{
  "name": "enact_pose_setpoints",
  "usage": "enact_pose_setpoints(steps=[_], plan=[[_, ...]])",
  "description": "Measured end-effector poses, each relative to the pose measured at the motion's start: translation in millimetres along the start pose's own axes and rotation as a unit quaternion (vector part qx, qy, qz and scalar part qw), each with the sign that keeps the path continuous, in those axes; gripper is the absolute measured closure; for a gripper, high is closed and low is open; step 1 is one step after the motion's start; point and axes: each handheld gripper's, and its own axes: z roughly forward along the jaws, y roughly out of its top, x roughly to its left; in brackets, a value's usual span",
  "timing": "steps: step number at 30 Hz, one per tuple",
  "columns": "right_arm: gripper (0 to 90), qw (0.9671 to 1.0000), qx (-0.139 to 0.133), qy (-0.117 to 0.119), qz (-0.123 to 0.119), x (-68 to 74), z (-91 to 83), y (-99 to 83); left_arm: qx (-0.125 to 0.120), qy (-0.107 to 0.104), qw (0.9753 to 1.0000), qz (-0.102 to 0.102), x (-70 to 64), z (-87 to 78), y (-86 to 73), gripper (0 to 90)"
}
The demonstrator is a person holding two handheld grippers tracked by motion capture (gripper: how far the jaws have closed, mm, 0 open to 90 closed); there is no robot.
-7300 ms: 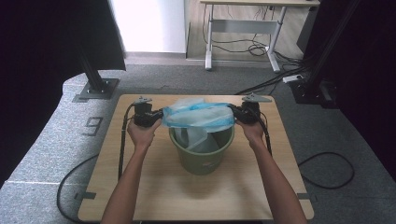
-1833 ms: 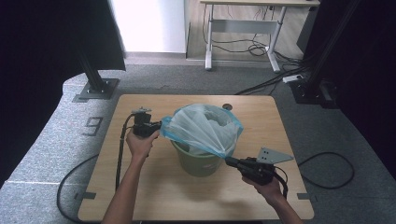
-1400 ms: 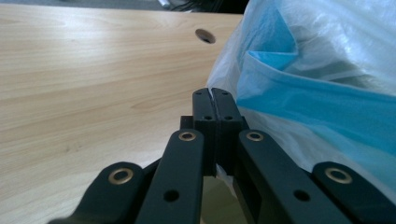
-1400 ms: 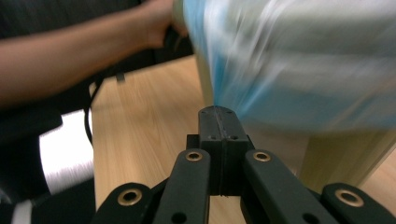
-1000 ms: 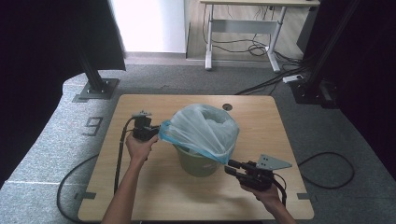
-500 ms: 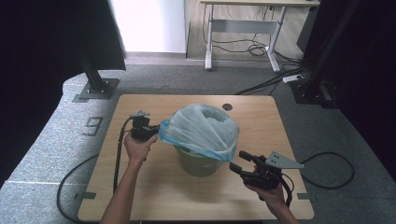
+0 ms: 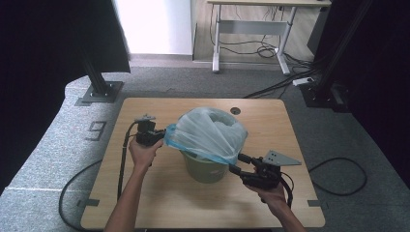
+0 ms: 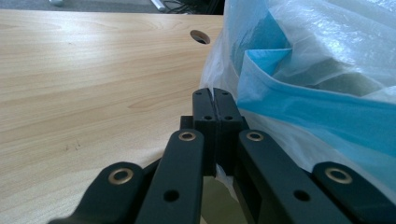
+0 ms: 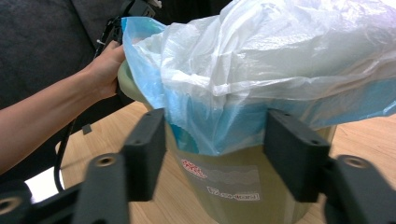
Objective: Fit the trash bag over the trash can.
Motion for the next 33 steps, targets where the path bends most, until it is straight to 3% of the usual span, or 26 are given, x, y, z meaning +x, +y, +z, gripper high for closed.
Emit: enact_pose_setpoints(steps=[7, 17, 20, 25, 33], plan=[[65.2, 0.9999, 0.006, 0.014, 0.003, -1.4, 0.7, 1.6, 0.001, -0.002, 1.0000, 0.001, -1.8, 2.1, -0.5, 89.6], [88.4, 0.9998, -0.001, 0.021, -0.004, -3.3, -2.8, 0.8, 0.001, -0.003, 1.0000, 0.004, -2.1, 3.1, -1.7, 89.6], [88.9, 0.9996, -0.002, 0.027, -0.010, -1.8, -3.7, 0.1, 0.000, -0.003, 1.0000, 0.004, -1.8, 2.5, -2.3, 89.6], [89.0, 0.9972, 0.022, 0.052, -0.049, 10.1, -0.1, -8.9, 0.004, -0.006, 0.9999, 0.010, -1.0, 0.0, -4.7, 89.6], [89.1, 0.9953, 0.036, 0.069, -0.057, 13.3, 6.2, -19.2, 0.009, -0.012, 0.9997, 0.016, -1.7, -2.1, -7.0, 89.6]])
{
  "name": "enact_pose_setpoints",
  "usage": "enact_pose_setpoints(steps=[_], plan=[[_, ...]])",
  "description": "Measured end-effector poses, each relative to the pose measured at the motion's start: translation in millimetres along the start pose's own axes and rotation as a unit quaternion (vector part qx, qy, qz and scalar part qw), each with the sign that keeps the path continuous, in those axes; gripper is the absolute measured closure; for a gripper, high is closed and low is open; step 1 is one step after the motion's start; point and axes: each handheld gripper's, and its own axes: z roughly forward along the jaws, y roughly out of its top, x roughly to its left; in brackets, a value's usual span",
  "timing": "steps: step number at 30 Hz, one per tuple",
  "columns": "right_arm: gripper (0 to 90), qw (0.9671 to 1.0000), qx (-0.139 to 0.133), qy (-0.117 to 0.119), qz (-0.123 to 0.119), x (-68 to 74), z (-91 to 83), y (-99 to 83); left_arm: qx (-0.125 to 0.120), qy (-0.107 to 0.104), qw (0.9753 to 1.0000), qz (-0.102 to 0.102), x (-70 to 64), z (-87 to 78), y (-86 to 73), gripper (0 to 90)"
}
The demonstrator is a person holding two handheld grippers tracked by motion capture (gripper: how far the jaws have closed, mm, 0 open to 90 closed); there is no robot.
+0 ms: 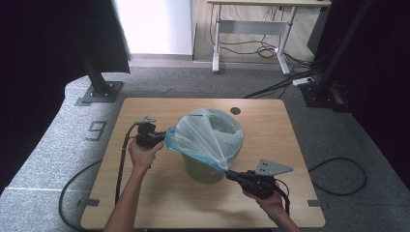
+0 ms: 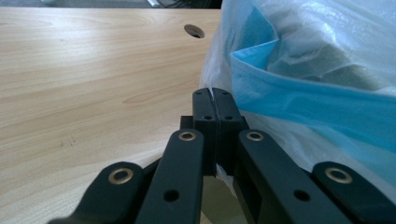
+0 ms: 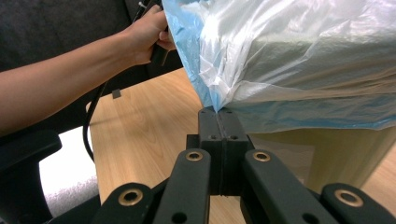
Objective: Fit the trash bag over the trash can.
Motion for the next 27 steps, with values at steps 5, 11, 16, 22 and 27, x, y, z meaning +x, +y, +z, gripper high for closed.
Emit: enact_pose_setpoints(steps=[5, 11, 16, 22, 27], plan=[[89.1, 0.9999, 0.011, 0.007, -0.007, 0.2, 4.0, -4.8, 0.006, -0.010, 0.9999, 0.003, 0.9, -1.3, -4.6, 89.6], [89.1, 0.9995, 0.027, 0.006, -0.013, -1.3, 9.0, -7.9, 0.012, -0.014, 0.9998, 0.009, -0.2, 0.6, -8.7, 89.6], [89.1, 0.9985, 0.051, -0.002, -0.017, -5.2, 16.4, -19.3, 0.025, -0.003, 0.9997, 0.006, 3.8, 5.0, -13.9, 89.7], [89.1, 0.9981, 0.061, -0.014, 0.004, -18.9, 19.9, -37.8, 0.037, -0.003, 0.9993, -0.005, 7.7, 14.9, -17.7, 89.7], [89.1, 0.9978, 0.059, -0.022, 0.020, -28.1, 20.0, -46.5, 0.046, -0.001, 0.9989, -0.010, 9.7, 22.4, -19.6, 89.7]])
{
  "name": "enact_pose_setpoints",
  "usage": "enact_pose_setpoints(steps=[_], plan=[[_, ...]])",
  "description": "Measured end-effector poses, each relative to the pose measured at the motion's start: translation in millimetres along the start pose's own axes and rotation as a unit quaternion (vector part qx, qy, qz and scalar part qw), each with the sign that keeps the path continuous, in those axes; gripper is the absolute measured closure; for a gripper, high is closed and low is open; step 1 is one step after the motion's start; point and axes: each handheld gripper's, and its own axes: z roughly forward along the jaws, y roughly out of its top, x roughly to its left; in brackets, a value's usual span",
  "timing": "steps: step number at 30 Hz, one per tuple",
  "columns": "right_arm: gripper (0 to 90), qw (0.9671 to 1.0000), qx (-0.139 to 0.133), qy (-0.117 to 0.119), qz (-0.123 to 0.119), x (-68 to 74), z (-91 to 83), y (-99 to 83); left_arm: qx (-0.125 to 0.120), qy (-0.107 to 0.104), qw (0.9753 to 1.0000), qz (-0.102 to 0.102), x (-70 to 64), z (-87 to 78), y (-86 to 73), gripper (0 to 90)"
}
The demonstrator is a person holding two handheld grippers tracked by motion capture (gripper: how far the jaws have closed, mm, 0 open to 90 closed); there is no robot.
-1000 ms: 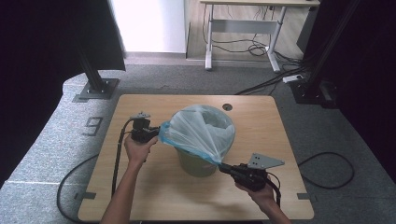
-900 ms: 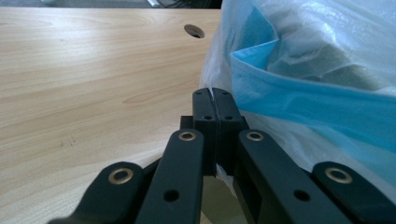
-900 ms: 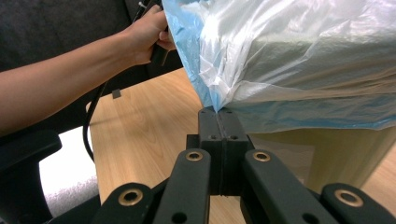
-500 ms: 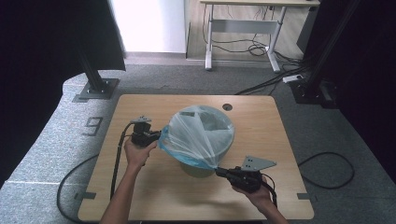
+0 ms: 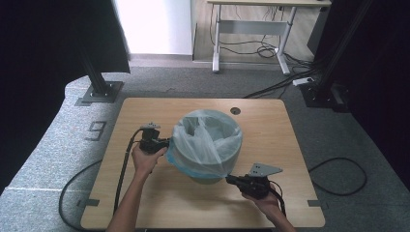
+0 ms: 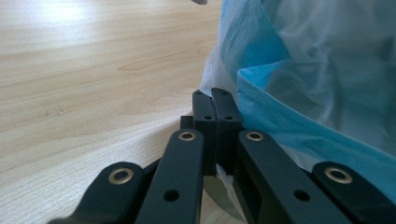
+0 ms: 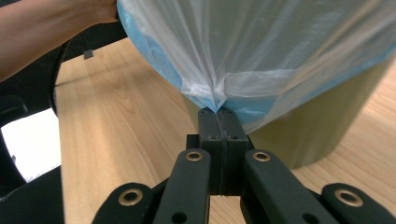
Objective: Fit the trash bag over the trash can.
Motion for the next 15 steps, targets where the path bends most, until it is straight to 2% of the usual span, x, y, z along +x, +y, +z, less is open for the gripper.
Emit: enact_pose_setpoints(steps=[8, 15], plan=[[89.0, 0.9995, -0.005, -0.021, 0.025, -18.2, -1.7, -13.6, 0.008, 0.002, 1.0000, -0.003, 2.9, 8.5, -3.3, 89.7], [88.9, 0.9990, 0.005, -0.034, 0.028, -24.5, 3.8, -20.4, 0.009, -0.005, 0.9999, -0.006, 3.6, 15.3, -7.8, 89.7]])
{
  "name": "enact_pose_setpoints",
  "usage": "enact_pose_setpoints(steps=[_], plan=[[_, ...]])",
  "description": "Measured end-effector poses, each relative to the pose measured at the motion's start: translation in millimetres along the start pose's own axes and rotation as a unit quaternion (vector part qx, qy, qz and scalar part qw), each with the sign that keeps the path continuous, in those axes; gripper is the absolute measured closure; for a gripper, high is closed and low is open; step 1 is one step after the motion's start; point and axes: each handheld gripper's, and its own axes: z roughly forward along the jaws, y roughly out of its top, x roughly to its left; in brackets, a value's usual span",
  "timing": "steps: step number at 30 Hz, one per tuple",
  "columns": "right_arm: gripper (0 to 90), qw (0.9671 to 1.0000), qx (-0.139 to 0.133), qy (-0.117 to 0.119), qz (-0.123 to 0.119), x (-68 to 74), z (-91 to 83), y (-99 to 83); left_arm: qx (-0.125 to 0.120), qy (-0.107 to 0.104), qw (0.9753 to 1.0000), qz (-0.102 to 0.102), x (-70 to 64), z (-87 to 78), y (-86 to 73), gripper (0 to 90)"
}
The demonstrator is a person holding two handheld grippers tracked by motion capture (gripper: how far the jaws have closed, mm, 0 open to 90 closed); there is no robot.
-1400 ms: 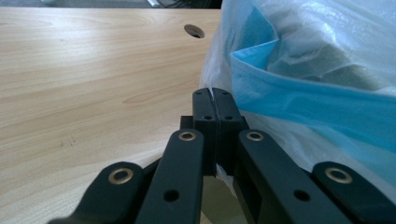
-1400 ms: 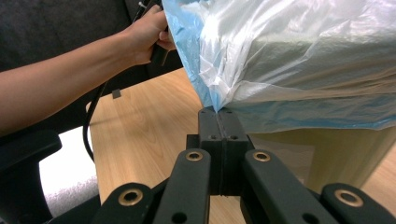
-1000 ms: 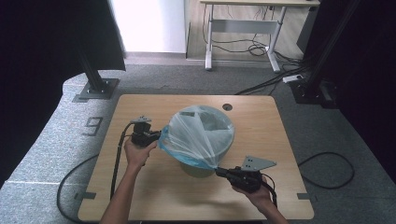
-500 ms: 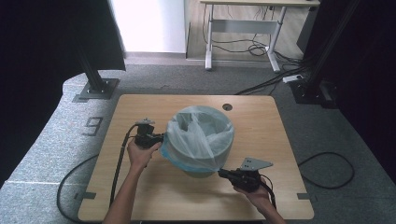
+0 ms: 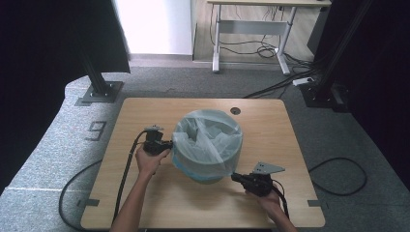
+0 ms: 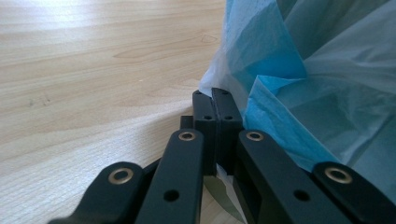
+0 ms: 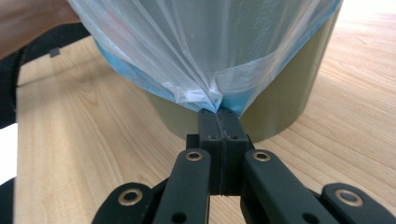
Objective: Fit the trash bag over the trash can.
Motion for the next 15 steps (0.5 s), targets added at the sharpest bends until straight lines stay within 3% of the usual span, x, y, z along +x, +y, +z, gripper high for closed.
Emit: enact_pose_setpoints(steps=[5, 8, 15], plan=[[89.0, 1.0000, 0.004, -0.008, 0.002, -3.8, 2.9, -3.1, -0.002, -0.003, 1.0000, -0.001, 1.5, 2.3, -2.3, 89.6], [89.0, 0.9998, 0.005, -0.010, 0.015, -9.0, 4.5, -7.8, -0.004, -0.014, 0.9998, -0.013, 4.0, 8.3, -5.5, 89.6], [88.9, 0.9997, 0.007, -0.017, 0.014, -14.3, 6.7, -11.6, -0.004, -0.021, 0.9996, -0.018, 4.2, 17.7, -5.4, 89.6]])
